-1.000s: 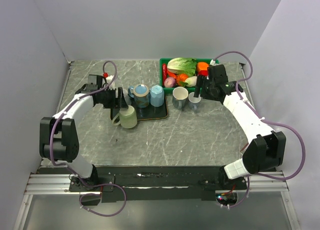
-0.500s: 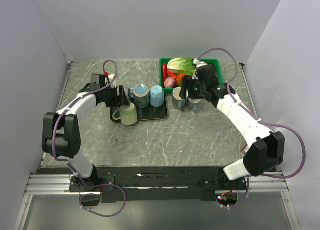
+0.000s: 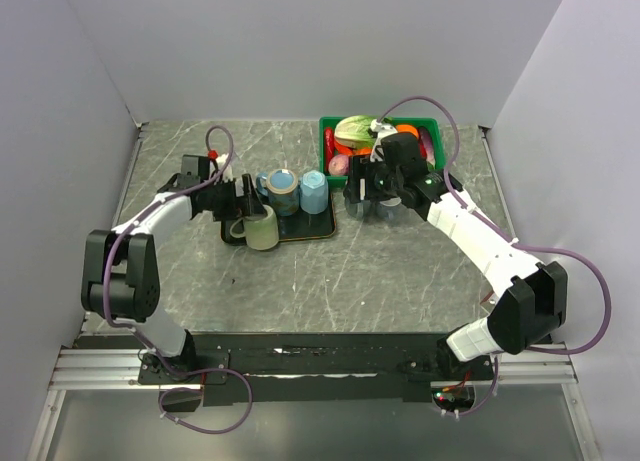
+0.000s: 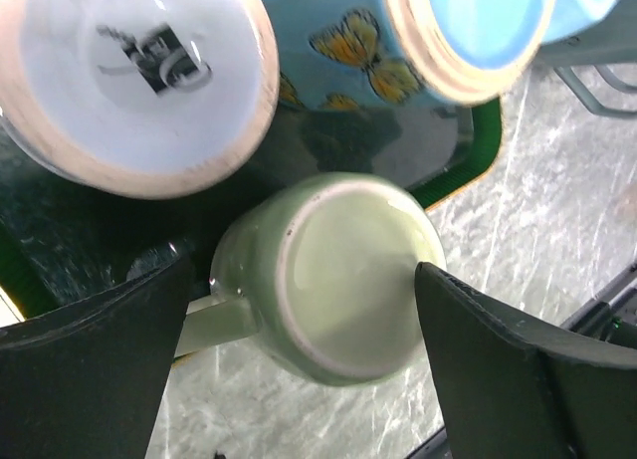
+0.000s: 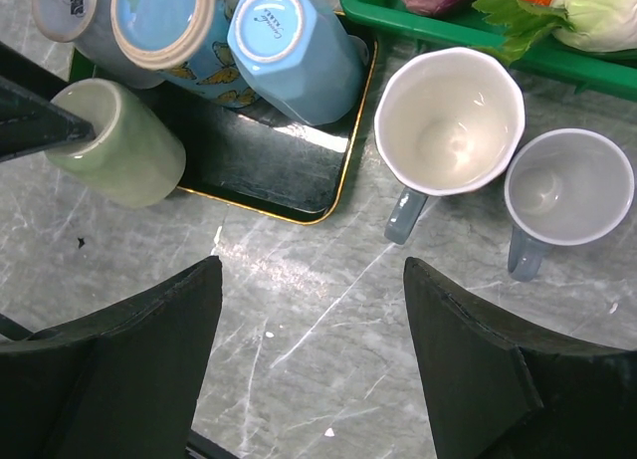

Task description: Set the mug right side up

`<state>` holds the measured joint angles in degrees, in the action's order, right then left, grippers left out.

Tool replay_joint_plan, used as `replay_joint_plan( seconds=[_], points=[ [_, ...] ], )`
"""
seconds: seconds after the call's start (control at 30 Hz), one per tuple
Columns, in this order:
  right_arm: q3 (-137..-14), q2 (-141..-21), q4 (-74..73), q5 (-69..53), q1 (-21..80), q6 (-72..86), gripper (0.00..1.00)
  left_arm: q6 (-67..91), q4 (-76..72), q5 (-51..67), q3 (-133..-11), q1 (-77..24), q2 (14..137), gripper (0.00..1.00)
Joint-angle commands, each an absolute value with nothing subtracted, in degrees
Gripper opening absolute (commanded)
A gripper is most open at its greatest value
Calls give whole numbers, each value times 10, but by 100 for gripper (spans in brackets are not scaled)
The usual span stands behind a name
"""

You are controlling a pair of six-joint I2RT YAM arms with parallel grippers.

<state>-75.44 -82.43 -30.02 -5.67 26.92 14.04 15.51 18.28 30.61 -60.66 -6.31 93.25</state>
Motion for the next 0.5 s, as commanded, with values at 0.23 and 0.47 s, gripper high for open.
replay_joint_plan(
  seconds=[0.23,0.47],
  points=[
    [-773,-828,-286,-66,272,138,79,201,214,313,-570,-62,866,96],
    [-769,-831,-286,-74,281,135,79,194,215,318,-545,-60,843,96]
  ],
)
